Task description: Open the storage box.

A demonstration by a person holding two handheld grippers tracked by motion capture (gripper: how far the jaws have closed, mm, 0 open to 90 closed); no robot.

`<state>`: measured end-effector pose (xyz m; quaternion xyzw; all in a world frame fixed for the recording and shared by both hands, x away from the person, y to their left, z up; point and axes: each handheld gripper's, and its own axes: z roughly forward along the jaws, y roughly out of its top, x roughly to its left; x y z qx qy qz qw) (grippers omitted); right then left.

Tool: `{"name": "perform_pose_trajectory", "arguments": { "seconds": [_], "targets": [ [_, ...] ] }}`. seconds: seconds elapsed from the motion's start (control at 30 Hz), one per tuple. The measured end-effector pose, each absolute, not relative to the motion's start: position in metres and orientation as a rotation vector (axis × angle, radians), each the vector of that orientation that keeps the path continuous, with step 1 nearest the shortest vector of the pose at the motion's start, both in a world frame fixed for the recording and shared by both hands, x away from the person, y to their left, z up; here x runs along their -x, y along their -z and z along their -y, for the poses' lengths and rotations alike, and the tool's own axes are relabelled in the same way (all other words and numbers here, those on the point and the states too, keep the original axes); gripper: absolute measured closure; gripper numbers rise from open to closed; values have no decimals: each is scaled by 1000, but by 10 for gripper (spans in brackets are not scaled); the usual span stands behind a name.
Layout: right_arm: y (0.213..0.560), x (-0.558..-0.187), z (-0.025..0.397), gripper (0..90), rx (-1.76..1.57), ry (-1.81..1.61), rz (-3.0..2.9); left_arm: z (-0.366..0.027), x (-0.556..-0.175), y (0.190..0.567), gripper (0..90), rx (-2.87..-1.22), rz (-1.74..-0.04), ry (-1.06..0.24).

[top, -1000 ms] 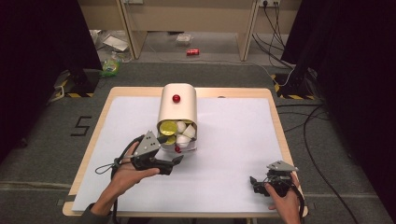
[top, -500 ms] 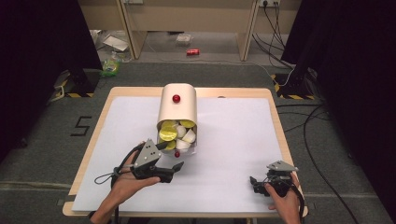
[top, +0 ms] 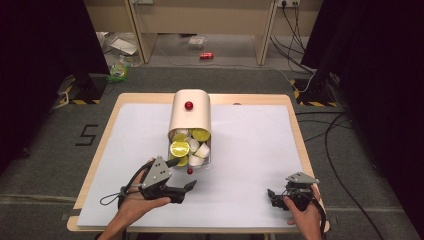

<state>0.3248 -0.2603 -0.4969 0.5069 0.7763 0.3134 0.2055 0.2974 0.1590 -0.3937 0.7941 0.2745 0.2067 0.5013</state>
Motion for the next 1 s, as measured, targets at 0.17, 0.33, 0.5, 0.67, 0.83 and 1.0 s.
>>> {"name": "perform_pose_trajectory", "arguments": {
  "seconds": [0.17,0.33,0.5,0.67,0.83,1.0],
  "targets": [
    [497,-325,260,2,-1413,-874,-2163,-159,-294,395,171,-1926,-660,-495],
    [497,-325,260,2,-1412,-874,-2163,-159,-291,397,171,-1925,-663,-491],
    [497,-325,260,2,-1413,-874,-2164,-160,-288,399,171,-1919,-663,-478],
    [497,-325,260,2,-1412,-873,-2163,-160,-286,400,171,-1918,-660,-484],
    [497,-325,260,2,-1412,-873,-2164,-161,-286,401,171,-1910,-662,-475],
    [497,-325,260,2,-1413,-873,-2164,-161,-285,399,171,-1907,-664,-469]
  ]
}}
